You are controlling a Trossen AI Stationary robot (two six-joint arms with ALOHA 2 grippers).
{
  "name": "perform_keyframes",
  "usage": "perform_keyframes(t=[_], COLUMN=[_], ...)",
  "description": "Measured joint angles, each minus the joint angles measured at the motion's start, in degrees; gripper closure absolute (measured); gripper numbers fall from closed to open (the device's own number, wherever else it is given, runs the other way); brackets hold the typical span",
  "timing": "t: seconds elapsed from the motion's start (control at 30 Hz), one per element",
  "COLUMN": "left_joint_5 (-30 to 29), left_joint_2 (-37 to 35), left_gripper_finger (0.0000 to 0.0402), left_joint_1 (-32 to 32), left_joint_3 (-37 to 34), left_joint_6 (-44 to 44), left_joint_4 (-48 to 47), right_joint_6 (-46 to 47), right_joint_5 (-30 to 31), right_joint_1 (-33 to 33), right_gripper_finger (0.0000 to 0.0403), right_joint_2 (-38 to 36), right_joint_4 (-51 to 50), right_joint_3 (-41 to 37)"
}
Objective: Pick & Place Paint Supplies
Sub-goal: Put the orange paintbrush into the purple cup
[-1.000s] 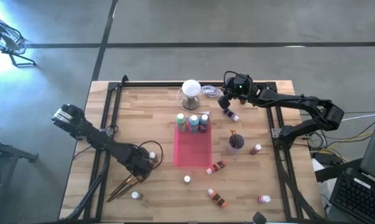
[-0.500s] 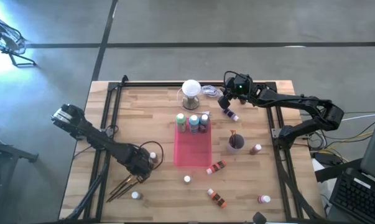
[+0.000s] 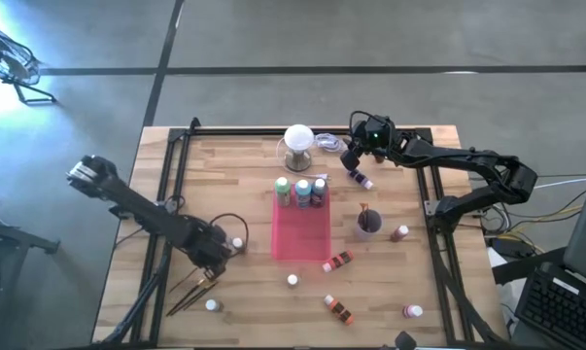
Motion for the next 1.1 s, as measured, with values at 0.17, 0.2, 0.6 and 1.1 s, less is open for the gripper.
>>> perform_keyframes(t=[0.17,0.2,0.6,1.1], left_joint_5=[-4.9,-6.8,-48.3,-81.6], left_joint_2=[-8.5,-10.2,-26.9,-27.4], left_gripper_finger=[0.04,0.04,0.0401,0.0401], left_joint_1=[0.0,0.0,0.0,1.2], left_joint_3=[1.4,1.8,8.5,3.8], left_joint_6=[-1.2,-1.1,12.7,65.2], left_joint_4=[-6.5,-7.5,-12.9,33.5], right_joint_6=[0.0,0.0,0.0,3.5], right_joint_5=[0.0,0.0,-5.2,-37.4], right_joint_1=[0.0,0.0,0.1,5.2], right_gripper_finger=[0.027,0.0268,0.025,0.0281], right_joint_2=[0.0,0.0,0.0,0.0], right_joint_4=[0.0,0.0,1.4,23.4], right_joint_3=[0.0,0.0,0.0,-1.6])
